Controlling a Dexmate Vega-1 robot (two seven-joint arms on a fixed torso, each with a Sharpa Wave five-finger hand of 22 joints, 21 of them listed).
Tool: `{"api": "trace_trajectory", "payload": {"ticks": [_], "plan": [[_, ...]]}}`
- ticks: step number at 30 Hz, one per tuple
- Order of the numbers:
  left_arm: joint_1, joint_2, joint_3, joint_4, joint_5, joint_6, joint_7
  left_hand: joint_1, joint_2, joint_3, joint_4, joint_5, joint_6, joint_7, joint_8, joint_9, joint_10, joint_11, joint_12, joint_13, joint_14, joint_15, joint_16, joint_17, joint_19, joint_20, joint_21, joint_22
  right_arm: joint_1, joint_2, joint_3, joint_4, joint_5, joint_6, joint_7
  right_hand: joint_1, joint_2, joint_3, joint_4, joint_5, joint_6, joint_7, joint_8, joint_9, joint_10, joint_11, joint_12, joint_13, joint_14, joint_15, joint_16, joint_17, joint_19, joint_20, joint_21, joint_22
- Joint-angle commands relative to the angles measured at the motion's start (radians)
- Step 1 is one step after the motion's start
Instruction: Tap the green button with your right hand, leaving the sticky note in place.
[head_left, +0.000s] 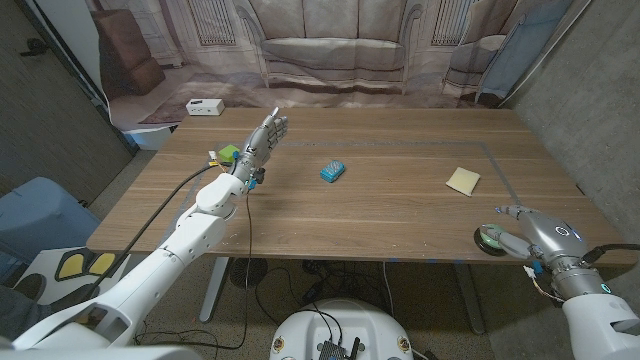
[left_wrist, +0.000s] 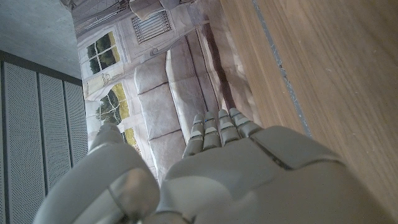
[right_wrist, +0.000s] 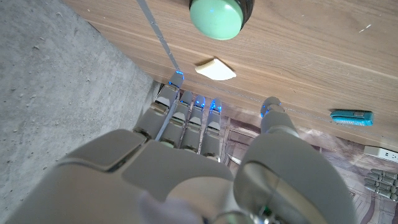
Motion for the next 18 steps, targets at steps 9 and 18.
{"api": "trace_trajectory", "payload": {"ticks": [9,18], "plan": [[-0.001,0.003,0.004,-0.008,0.003,0.009,0.004,0.0,0.009,0.002,-0.009,-0.003,0.014,0.003,0.0,0.002,0.008,-0.005,-0.002,0.002,0.004,-0.004,0.0,0.005,-0.002,0.004,0.003,0.005,0.03,0.064,0.041,0.029,0.12,0.143,-0.058,-0.008,0.003,0.012,0.003,-0.003,-0.002,0.0,-0.005,0.003,0.0,0.004,0.0,0.003,0.007,-0.016,-0.003,0.003,0.012,-0.011,0.001,0.002],[-0.004,0.003,0.007,-0.009,0.006,0.012,0.002,0.0,0.01,0.002,-0.009,-0.003,0.014,0.003,-0.001,0.002,0.01,-0.006,-0.002,0.002,0.003,-0.005,-0.001,0.005,-0.002,0.003,0.002,0.005,0.071,0.076,0.052,0.075,0.223,0.243,-0.076,-0.009,0.003,0.014,0.002,-0.004,-0.009,0.007,-0.008,0.003,-0.001,0.01,0.0,0.003,0.004,-0.014,-0.005,0.003,0.013,-0.012,0.0,0.002]]}}
